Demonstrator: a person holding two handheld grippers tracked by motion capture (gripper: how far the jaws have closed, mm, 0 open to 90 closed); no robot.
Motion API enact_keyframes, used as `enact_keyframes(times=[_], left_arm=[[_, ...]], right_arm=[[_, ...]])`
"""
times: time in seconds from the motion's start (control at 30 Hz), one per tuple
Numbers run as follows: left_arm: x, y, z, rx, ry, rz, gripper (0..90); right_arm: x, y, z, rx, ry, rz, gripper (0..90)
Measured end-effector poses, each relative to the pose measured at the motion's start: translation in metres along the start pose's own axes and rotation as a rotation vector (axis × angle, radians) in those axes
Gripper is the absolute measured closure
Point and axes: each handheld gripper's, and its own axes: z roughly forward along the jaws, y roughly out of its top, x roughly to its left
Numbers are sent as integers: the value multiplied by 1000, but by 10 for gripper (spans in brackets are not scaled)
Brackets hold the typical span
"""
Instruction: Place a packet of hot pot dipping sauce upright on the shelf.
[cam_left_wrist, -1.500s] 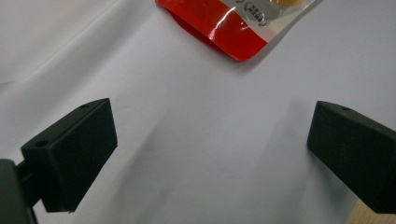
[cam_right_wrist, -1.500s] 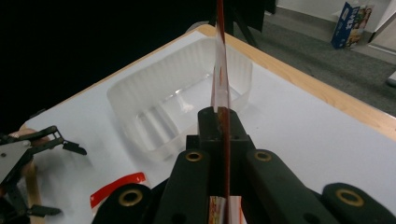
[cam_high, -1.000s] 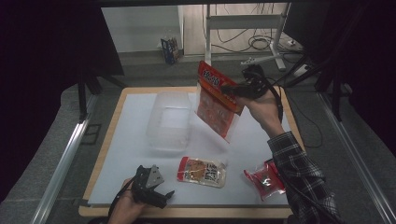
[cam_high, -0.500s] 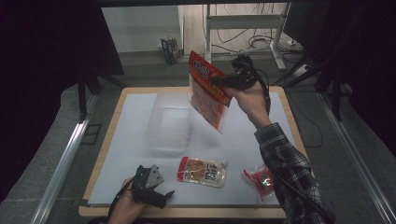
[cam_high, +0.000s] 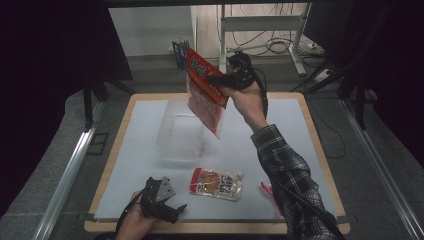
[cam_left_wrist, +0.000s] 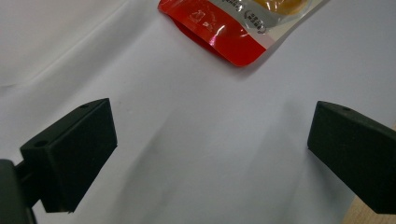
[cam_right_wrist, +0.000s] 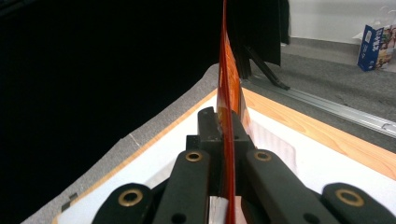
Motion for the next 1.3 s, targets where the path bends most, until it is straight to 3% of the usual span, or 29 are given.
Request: enact_keyframes(times=[0.73,0.93,1.13,1.3], left_arm=[[-1,1,-1,-5,-3,9,11],[-1,1,-1,-6,-5,9,11],[-1,1,-1,-6,-4,10,11],[-1,1,-1,-4,-3,11,11]], right_arm=[[22,5,68,-21,-32,49,891],[19,-5,82,-13,-29,75,891],[12,-18,94,30,-73,52,891],[1,-25,98,19,-86,62,890]])
